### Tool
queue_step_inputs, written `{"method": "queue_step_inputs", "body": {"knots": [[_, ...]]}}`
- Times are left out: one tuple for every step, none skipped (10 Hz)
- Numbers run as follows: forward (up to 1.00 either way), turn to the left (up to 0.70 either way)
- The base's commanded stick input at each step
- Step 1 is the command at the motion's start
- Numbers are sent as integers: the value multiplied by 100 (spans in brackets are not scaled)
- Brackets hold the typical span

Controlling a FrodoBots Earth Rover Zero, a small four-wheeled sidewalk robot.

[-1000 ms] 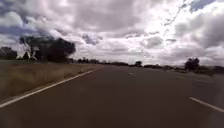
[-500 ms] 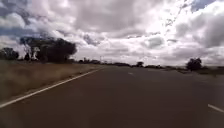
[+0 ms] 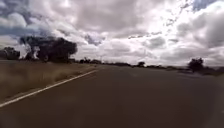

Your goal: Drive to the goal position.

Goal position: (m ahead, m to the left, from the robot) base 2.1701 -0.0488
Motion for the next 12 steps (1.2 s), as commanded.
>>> {"method": "queue_step_inputs", "body": {"knots": [[70, 0], [70, 0], [70, 0], [70, 0], [70, 0], [70, 0], [70, 0], [70, 0], [70, 0], [70, 0], [70, 0], [70, 0]]}}
